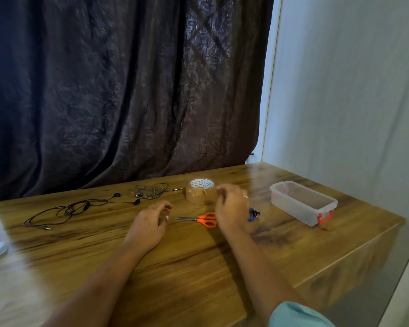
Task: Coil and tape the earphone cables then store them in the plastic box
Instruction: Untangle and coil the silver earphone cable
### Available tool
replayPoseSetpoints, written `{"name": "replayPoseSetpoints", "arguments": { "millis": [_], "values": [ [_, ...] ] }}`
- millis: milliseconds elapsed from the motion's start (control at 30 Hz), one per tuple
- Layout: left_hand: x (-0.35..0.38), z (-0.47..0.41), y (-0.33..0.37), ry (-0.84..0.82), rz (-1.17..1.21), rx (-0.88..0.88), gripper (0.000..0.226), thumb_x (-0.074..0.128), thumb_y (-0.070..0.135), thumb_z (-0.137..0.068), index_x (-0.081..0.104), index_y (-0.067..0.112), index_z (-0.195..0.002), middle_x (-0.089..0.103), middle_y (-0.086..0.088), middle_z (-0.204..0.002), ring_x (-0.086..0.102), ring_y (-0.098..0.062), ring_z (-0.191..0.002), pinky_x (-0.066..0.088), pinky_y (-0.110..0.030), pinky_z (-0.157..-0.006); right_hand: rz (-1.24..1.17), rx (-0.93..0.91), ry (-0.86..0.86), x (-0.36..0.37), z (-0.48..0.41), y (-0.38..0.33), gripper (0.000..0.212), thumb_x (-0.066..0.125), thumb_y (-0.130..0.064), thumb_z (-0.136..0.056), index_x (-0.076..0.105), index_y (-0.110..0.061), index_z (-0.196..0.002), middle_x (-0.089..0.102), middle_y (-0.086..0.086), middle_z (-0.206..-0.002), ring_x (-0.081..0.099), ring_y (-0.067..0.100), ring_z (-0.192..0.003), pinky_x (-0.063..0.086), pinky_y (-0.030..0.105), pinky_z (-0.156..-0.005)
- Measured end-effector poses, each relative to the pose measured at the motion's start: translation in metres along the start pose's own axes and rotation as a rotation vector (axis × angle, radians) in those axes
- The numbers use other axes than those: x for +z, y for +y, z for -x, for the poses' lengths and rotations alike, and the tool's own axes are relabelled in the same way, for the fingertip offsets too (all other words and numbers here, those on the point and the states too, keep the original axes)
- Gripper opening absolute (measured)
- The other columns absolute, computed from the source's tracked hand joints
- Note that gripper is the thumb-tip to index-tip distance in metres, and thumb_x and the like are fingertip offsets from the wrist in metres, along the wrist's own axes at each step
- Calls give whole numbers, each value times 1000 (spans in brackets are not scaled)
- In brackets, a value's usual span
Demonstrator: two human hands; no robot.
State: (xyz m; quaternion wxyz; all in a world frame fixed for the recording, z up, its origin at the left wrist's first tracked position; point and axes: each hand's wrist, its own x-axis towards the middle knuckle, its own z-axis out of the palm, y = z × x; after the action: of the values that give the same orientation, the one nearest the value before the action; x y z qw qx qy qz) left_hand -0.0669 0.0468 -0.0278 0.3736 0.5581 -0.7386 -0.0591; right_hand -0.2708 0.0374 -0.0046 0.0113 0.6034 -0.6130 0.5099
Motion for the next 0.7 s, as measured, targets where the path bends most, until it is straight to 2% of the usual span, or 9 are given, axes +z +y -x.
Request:
{"name": "replayPoseSetpoints", "arguments": {
  "millis": [100, 167, 267, 367, 500, 633, 700],
  "values": [
    [-3, 0, -5, 66, 0, -17, 30, 56, 4, -88, 59, 22, -112, 63, 5, -111, 59, -7, -97, 50, -25, -87, -27, -187, -153, 28, 19, -42, 25, 50, -14, -92, 61, -24, -112, 60, -7, -113, 47, 13, -111, 36, 26, -91],
    [-7, -1, -8, 116, -9, -58, 27, 54, 4, -88, 59, 22, -108, 65, 3, -106, 61, -9, -91, 52, -27, -82, -77, -266, -292, 48, 32, -61, 27, 49, -12, -90, 60, -20, -112, 60, 1, -115, 48, 20, -112, 39, 34, -94],
    [-17, -4, -20, 200, -30, -177, 26, 52, 5, -88, 60, 22, -106, 66, 3, -100, 61, -13, -89, 53, -31, -78, -17, -382, -508, 71, 40, -73, 31, 46, -9, -89, 57, -14, -118, 58, 8, -119, 47, 26, -111, 41, 38, -93],
    [-28, -5, -37, 291, -6, -357, 28, 54, 4, -88, 60, 20, -110, 66, 0, -103, 59, -14, -89, 50, -30, -78, -4, -370, -546, 88, 32, -78, 34, 46, -10, -91, 54, -13, -124, 56, 7, -124, 46, 24, -117, 41, 36, -97],
    [-44, -7, -57, 424, 136, -588, 28, 54, 3, -88, 59, 13, -114, 62, -4, -109, 56, -17, -98, 48, -31, -85, 30, -337, -557, 116, 21, -81, 36, 47, -13, -92, 53, -19, -127, 56, 4, -126, 50, 21, -117, 45, 36, -95],
    [-48, -11, -73, 493, 199, -645, 24, 52, 7, -90, 60, 13, -111, 63, -4, -107, 57, -19, -96, 47, -30, -84, 164, -327, -560, 137, 9, -79, 46, 47, -16, -93, 42, -22, -138, 47, 3, -138, 45, 25, -124, 44, 41, -98],
    [-46, -14, -75, 474, 168, -634, 24, 52, 9, -91, 59, 15, -113, 62, -3, -107, 58, -18, -96, 48, -30, -81, 201, -319, -561, 145, 4, -80, 50, 46, -19, -94, 36, -23, -142, 43, 4, -143, 42, 26, -127, 43, 41, -98]
  ]
}}
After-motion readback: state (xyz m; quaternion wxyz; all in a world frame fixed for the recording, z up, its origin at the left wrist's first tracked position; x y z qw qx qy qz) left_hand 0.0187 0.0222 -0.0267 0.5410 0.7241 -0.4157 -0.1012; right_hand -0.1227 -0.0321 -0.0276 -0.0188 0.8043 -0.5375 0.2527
